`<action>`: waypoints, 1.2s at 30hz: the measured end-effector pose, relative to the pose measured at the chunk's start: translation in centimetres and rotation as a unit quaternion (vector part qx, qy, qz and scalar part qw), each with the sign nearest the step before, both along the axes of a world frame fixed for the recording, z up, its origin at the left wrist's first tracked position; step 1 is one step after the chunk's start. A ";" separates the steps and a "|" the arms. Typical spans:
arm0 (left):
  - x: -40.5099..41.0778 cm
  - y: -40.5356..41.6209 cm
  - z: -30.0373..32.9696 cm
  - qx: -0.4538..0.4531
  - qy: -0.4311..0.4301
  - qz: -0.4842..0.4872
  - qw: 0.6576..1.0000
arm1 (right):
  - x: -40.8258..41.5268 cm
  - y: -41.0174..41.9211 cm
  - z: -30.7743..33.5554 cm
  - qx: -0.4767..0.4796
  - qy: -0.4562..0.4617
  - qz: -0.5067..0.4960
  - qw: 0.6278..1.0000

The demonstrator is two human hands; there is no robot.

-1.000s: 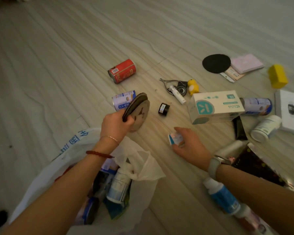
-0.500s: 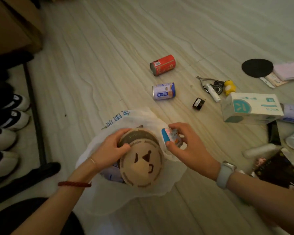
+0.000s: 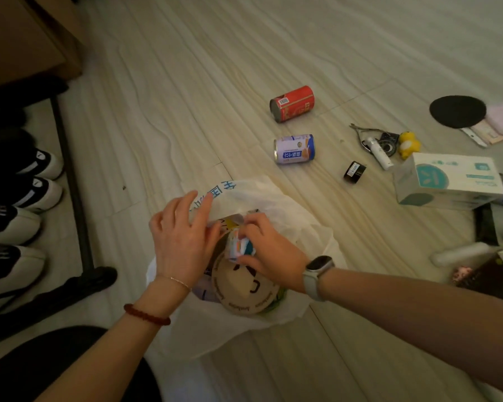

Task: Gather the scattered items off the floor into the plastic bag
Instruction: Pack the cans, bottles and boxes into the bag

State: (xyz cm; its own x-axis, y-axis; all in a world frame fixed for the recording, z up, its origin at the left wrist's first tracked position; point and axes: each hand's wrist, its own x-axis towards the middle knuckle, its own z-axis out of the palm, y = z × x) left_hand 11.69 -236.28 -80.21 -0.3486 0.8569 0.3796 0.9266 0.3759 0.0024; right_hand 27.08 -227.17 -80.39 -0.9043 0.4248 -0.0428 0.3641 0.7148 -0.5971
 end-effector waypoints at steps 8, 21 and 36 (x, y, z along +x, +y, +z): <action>-1.7 1.1 -1.1 -0.024 -0.305 0.118 0.945 | -1.3 1.6 -2.5 0.249 -0.098 0.069 0.961; 9.6 6.0 1.5 0.005 -0.210 -0.188 0.959 | 14.2 4.5 -0.6 0.089 -0.015 -0.227 0.970; 29.9 12.2 -6.0 -0.287 -0.042 -0.600 0.746 | 35.8 2.0 -2.8 -0.079 -0.172 -0.574 0.796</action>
